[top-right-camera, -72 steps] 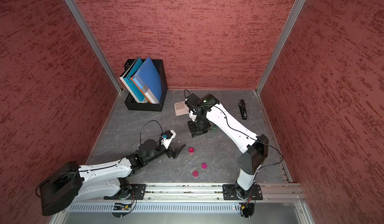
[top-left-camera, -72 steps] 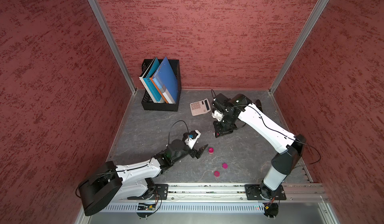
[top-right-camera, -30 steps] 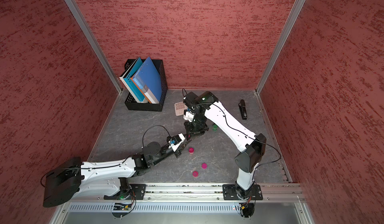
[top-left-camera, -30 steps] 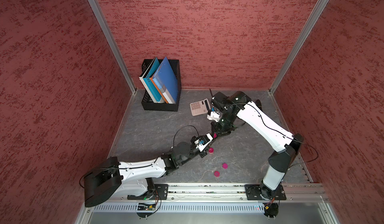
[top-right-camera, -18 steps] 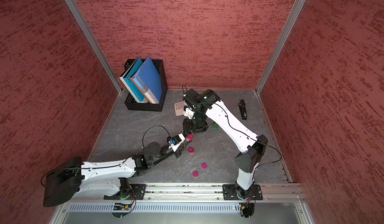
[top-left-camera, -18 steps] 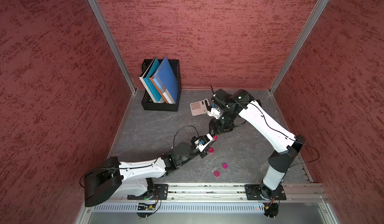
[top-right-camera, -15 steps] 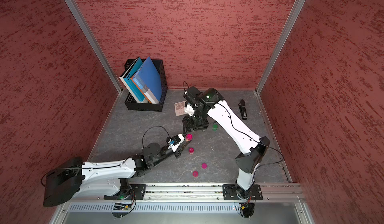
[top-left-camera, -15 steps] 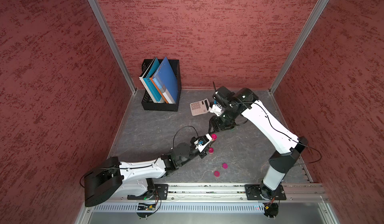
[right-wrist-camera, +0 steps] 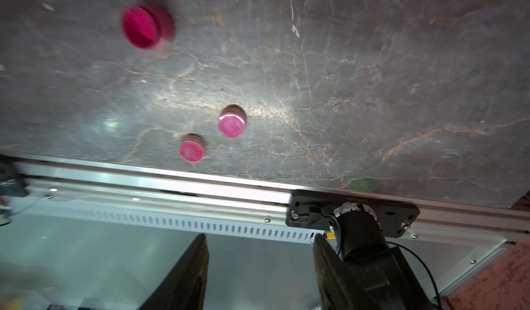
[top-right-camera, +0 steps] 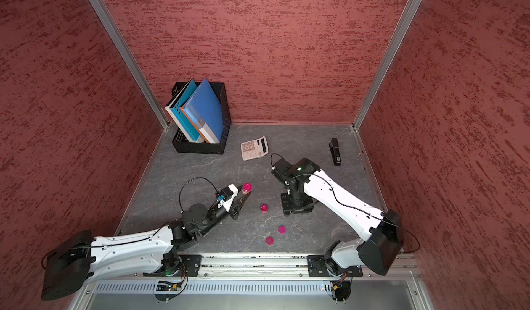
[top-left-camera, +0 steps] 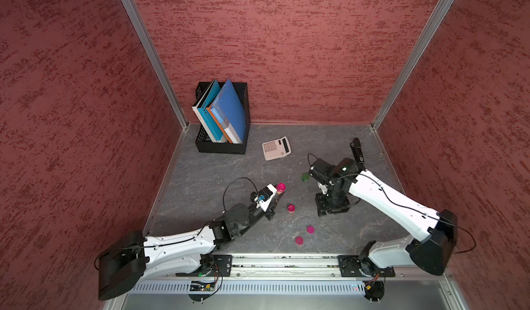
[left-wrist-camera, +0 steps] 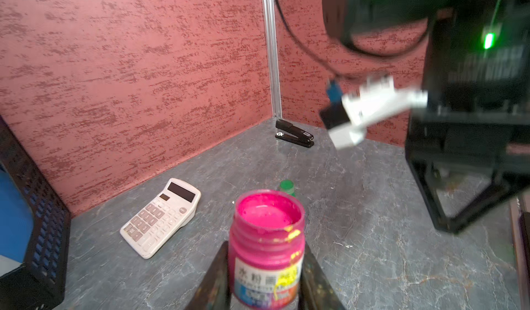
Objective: Close the paint jar lid
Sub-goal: Pick up the paint jar from the center of the board, then pick up the lid from the center of the board.
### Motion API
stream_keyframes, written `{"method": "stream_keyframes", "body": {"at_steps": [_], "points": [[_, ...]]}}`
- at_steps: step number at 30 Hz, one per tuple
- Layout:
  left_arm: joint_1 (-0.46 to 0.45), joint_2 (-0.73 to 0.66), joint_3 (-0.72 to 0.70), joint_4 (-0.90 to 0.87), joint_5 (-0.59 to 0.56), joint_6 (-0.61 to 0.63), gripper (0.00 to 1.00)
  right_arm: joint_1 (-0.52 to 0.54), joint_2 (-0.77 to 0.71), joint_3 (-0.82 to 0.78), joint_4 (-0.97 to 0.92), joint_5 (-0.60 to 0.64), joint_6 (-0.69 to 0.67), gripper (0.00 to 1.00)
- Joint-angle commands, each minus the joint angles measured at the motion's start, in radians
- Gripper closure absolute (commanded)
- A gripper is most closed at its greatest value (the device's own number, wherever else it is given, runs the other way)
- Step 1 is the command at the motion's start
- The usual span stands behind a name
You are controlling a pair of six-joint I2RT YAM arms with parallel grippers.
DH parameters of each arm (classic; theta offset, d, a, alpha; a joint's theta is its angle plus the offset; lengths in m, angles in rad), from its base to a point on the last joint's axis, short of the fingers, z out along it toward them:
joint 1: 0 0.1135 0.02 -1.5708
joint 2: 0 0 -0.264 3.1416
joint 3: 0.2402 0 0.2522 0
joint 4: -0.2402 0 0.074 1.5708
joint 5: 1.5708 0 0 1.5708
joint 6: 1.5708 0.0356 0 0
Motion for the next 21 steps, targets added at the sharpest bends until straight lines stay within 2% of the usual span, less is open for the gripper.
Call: {"method": "stream_keyframes", "body": {"at_steps": [1, 9, 12, 21], "points": [[-0.004, -0.04, 0.003, -0.051, -0.039, -0.015, 0.8, 0.027, -0.022, -0.073, 0.166, 0.007, 0.028, 0.47], [-0.001, -0.103, 0.003, -0.079, -0.077, -0.033, 0.8, 0.072, 0.081, -0.179, 0.351, -0.001, -0.015, 0.48], [-0.001, -0.116, 0.006, -0.096, -0.085, -0.037, 0.8, 0.085, 0.119, -0.209, 0.429, -0.039, -0.02, 0.48], [0.001, -0.149, 0.013, -0.148, -0.098, -0.044, 0.8, 0.132, 0.222, -0.242, 0.499, -0.036, -0.04, 0.5]]}}
